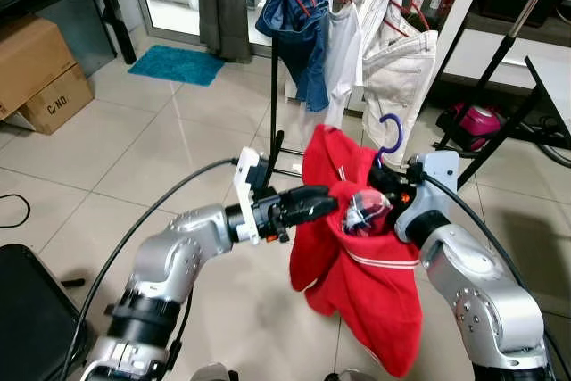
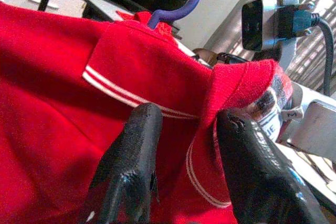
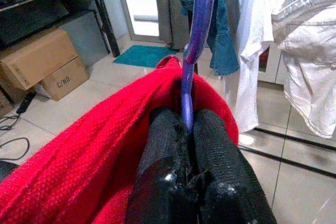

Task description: Hang hanger

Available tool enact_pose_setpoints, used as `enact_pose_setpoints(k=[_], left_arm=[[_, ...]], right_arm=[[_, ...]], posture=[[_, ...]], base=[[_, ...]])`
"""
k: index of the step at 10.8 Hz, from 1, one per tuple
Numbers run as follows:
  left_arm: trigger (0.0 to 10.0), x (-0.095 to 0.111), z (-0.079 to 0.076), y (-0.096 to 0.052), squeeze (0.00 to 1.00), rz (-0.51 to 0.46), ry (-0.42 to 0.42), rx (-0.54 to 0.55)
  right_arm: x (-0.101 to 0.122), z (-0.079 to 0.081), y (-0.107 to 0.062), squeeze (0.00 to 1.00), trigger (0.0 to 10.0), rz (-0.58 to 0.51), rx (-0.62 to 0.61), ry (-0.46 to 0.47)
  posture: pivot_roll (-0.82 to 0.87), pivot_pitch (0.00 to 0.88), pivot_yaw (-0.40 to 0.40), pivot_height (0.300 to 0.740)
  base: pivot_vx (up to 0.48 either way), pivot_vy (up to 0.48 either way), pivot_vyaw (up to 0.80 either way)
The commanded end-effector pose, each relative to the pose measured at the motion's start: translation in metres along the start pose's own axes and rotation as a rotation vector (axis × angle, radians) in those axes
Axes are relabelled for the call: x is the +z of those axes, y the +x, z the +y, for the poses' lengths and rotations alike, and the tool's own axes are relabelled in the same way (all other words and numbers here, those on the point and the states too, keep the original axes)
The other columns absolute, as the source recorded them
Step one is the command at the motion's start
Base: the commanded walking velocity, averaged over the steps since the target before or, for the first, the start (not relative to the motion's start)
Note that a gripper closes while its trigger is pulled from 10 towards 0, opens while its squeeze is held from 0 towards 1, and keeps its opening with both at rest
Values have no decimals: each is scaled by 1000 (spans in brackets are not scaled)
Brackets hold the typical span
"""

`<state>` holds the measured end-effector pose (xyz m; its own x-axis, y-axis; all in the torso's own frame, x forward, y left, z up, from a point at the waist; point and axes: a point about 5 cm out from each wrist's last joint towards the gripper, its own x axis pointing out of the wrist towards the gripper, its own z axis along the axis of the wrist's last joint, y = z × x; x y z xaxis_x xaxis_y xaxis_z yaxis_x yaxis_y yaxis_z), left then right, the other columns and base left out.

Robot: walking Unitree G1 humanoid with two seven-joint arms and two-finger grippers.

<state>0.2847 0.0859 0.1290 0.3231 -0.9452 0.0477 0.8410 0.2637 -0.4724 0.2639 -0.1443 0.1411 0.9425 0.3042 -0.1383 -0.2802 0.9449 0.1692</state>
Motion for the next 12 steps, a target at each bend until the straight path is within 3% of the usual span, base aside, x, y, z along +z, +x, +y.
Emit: enact_pose_setpoints(k=[1,2,6,9,12], left_arm=[[2196,3,-1,5,0,4,10,-20],[0,2,-1,6,0,8,7,-24],[0,3,0,10,0,-15,-1,-27],[0,6,5,10,0,-84,-79,24],[0,4,-1,8,0,-95,-113,-11]], right_arm=[[11,0,2,0,10000,-42,8,-8],[10,1,1,0,10000,-39,10,-8],[10,0,1,0,10000,-39,8,-9],[9,1,-1,0,10000,-33,8,-10],[8,0,-1,0,10000,-33,-1,-10]], posture=[[-48,15,-29,740],[-49,19,-30,740],[-53,19,-30,740],[-54,24,-29,740],[-57,23,-21,740]], base=[[0,0,0],[0,0,0],[0,0,0],[0,0,0],[0,0,0]])
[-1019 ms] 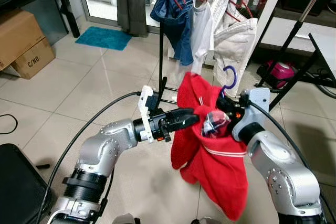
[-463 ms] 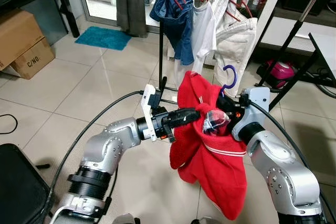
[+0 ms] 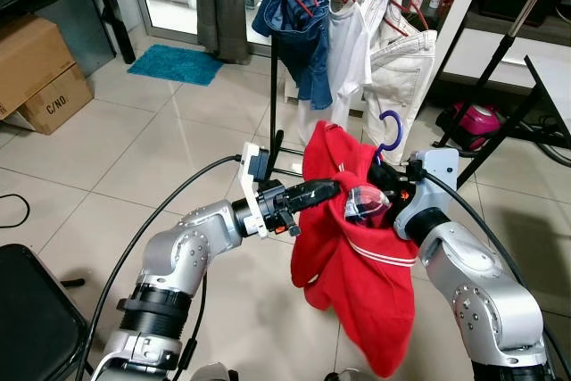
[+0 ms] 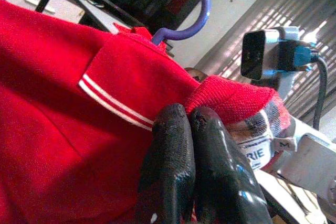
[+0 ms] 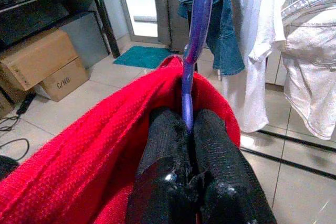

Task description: Hang hanger

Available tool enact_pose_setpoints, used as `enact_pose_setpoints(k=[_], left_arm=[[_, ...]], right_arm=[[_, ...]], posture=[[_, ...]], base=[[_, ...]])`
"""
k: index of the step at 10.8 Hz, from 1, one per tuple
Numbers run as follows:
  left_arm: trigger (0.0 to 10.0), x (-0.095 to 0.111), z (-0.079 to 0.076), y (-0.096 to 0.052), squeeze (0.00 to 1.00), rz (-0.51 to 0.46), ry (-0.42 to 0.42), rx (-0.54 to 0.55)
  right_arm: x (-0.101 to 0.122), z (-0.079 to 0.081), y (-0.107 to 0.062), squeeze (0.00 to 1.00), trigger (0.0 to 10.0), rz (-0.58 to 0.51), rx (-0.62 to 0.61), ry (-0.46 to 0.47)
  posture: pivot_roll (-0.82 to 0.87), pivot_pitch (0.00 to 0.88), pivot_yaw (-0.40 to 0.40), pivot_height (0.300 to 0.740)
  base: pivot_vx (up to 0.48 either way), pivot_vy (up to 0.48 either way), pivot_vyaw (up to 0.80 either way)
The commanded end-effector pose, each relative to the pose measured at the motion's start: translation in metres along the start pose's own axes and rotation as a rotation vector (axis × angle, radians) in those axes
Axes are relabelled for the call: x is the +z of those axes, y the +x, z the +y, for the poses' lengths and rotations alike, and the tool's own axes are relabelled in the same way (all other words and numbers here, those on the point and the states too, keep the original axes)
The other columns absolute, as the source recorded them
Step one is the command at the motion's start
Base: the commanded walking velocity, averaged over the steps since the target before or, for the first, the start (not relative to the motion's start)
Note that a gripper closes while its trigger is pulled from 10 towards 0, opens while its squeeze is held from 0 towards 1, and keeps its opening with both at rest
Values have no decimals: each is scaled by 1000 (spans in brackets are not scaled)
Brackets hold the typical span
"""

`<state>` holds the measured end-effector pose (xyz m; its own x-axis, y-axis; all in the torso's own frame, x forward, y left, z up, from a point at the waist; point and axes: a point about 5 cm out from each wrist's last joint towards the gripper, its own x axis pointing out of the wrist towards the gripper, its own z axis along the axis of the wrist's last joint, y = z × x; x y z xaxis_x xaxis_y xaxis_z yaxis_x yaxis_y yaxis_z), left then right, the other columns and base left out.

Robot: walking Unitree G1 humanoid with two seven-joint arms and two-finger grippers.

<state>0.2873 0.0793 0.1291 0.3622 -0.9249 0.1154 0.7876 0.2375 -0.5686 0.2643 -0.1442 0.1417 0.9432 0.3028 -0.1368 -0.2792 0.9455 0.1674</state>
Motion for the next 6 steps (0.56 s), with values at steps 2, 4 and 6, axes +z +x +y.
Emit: enact_pose_setpoints(k=[2,4,6], left_arm=[[0,14,-9,-9,0,-33,72,25],[0,24,-32,-27,0,-29,152,52],[0,32,-52,-41,0,-40,183,41]], right_arm=[[4,-8,-2,0,10000,0,-70,-41],[-9,-40,-5,0,10000,73,-308,-66],[-9,-54,-6,0,10000,86,-400,-89]], posture=[[-59,25,-14,740],[-46,30,-20,740],[-33,32,-30,740]], base=[[0,0,0],[0,0,0],[0,0,0]])
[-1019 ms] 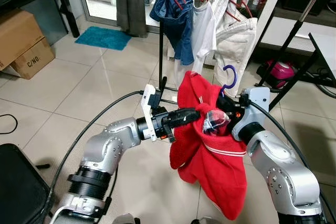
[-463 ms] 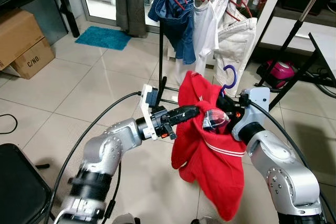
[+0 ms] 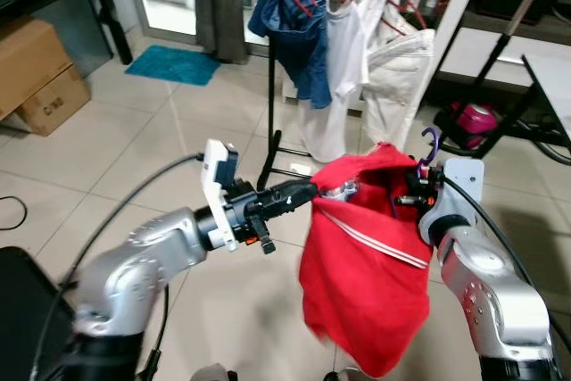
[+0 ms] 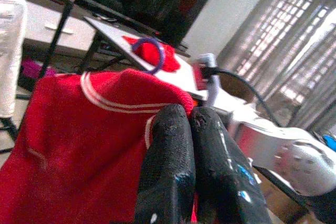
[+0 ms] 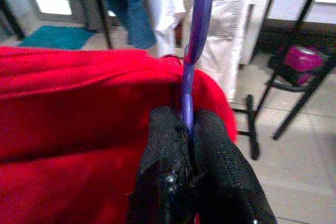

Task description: Hang hanger

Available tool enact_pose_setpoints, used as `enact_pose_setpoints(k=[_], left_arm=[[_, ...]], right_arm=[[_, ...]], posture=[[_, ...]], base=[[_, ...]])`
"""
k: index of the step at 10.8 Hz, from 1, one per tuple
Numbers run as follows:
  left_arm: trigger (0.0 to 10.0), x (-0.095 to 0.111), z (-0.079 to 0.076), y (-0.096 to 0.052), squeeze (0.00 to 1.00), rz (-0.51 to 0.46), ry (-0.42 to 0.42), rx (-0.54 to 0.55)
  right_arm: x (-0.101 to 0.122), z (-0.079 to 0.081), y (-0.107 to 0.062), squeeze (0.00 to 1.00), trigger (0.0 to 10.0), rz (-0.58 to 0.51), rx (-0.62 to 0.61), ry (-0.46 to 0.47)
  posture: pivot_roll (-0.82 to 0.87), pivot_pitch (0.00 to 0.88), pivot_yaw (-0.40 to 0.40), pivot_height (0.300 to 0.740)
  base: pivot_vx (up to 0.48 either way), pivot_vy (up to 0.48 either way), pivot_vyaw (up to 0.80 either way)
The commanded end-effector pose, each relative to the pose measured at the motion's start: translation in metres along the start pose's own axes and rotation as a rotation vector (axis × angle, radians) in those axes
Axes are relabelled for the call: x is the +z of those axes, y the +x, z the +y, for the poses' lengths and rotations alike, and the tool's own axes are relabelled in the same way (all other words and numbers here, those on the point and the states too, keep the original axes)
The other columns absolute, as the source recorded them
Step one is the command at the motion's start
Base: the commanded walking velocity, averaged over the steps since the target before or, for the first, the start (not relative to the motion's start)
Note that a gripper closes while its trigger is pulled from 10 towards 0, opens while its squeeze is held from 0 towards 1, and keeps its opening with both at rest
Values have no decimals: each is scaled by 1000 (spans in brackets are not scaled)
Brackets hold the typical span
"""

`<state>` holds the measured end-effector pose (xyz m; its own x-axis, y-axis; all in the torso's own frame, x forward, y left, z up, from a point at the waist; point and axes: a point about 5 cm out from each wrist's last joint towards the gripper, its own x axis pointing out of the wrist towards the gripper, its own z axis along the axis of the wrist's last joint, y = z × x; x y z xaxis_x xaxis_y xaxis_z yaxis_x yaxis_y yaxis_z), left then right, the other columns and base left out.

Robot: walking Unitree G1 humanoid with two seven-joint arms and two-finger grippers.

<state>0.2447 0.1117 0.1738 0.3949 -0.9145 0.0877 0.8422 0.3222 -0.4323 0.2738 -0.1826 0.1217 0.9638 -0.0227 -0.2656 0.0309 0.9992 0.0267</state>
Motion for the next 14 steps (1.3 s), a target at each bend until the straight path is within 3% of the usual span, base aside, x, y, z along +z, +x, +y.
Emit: enact_pose_setpoints(k=[1,3,4,5,6,7,9,11,12,13,14], left_arm=[[0,15,-8,-8,0,-32,52,-3],[0,24,5,-12,0,45,142,192],[0,25,32,-13,0,149,271,463],[0,33,48,-13,0,132,345,614],[0,54,52,0,0,5,371,626],[0,61,46,13,0,-41,346,556],[0,68,31,41,0,-97,328,425],[0,76,28,53,0,-129,364,402],[0,75,33,55,0,-67,455,435],[0,57,45,50,0,70,455,479],[0,31,46,49,0,171,398,438]], right_arm=[[-1,-18,1,0,10000,12,-105,-26],[2,-10,3,0,10000,-16,-60,29],[6,-1,2,0,10000,-42,-2,51],[8,5,1,0,10000,-53,39,61],[5,15,-2,0,10000,-37,116,37],[-1,20,-5,0,10000,10,162,-7],[-18,18,-8,0,10000,126,152,-97],[-30,19,-11,0,10000,207,175,-124],[-27,21,-12,0,10000,180,185,-112],[-6,23,-9,0,10000,58,172,-6],[14,27,-7,0,10000,-24,199,121]], posture=[[-25,33,-35,740],[-16,34,-38,740],[-17,32,-36,740],[-18,30,-34,740],[-27,25,-28,740],[-31,21,-22,740],[-38,13,-19,740],[-40,8,-18,740],[-37,6,-16,740],[-37,4,-13,740],[-35,4,-13,740]], base=[[0,0,0],[0,0,0],[0,0,0],[0,0,0],[0,0,0],[0,0,0],[0,0,0],[0,0,0],[0,0,0],[0,0,0],[0,0,0]])
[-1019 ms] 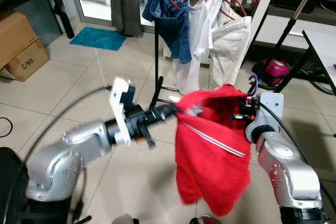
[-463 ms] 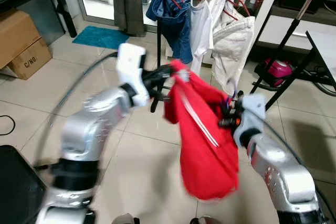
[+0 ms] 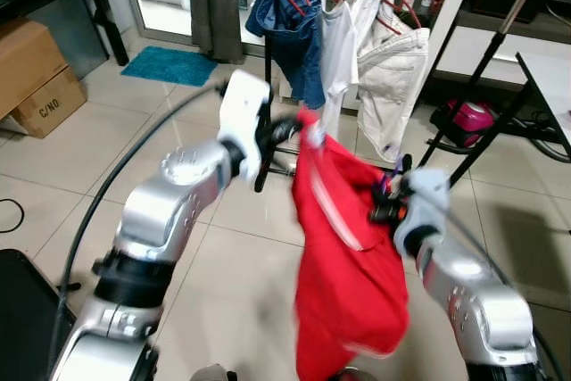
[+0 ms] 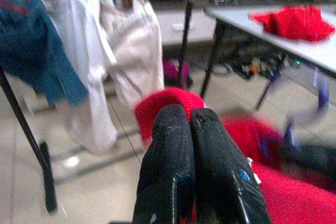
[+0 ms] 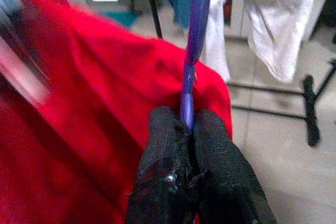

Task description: Hang hanger

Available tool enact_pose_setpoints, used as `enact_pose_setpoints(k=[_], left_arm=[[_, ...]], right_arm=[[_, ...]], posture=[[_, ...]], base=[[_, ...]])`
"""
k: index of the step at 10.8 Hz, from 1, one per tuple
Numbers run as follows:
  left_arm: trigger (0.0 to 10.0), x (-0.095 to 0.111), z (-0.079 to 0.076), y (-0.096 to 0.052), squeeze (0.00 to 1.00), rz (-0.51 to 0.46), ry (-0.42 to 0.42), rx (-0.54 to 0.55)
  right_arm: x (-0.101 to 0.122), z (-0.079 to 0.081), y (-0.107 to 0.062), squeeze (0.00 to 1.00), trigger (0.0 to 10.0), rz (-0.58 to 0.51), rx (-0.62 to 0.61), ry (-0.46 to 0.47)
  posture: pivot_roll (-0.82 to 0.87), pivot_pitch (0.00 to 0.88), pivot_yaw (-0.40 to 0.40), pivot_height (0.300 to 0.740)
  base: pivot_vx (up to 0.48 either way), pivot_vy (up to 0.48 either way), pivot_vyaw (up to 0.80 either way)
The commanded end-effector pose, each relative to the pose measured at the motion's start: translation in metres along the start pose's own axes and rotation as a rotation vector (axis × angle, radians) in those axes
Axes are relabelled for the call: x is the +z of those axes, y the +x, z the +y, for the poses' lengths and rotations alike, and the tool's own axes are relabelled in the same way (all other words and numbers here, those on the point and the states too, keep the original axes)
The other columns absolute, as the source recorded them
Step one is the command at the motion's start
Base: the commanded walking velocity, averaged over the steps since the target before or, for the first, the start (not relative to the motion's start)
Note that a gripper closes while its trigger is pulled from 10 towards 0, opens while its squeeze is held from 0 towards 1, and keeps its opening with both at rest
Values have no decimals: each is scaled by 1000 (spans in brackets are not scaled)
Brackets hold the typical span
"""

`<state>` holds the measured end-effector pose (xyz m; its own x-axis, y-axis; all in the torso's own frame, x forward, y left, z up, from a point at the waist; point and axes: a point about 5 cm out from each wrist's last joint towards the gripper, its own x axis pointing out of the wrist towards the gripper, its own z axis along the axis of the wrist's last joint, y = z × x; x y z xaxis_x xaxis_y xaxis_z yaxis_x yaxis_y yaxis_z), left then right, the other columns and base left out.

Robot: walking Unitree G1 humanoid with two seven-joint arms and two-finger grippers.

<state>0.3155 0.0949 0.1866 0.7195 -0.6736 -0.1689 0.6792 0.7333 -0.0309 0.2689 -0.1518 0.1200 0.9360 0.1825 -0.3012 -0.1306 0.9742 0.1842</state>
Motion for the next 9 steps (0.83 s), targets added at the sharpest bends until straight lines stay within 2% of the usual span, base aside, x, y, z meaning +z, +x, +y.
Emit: enact_pose_setpoints(k=[1,3,4,5,6,7,8,9], left_arm=[[0,-4,-16,7,0,2,-21,-75],[0,0,-29,13,0,-28,-45,-133],[0,8,-47,20,0,-75,-84,-213],[0,12,-51,21,0,-95,-102,-231],[0,28,-43,21,0,-168,-129,-197],[0,40,-25,19,0,-209,-118,-111],[0,45,-13,18,0,-218,-105,-59],[157,32,-13,15,0,-119,6,-73]], right_arm=[[22,5,-1,0,10000,-96,40,56],[23,7,1,0,10000,-94,45,77],[16,3,9,0,10000,-48,-35,40],[12,-2,12,0,10000,-18,-82,-14],[-1,-1,13,0,10000,60,-55,-98],[-10,0,10,0,10000,90,-39,-122],[-11,2,9,0,10000,80,-32,-98],[-2,7,10,0,10000,23,-9,-57]], posture=[[-30,8,-16,740],[-27,11,-17,740],[-29,15,-12,740],[-30,16,-9,740],[-33,17,-5,740],[-28,19,-6,740],[-25,19,-6,740],[-28,19,-3,740]], base=[[0,0,0],[0,0,0],[0,0,0],[0,0,0],[0,0,0],[0,0,0],[0,0,0],[0,0,0]])
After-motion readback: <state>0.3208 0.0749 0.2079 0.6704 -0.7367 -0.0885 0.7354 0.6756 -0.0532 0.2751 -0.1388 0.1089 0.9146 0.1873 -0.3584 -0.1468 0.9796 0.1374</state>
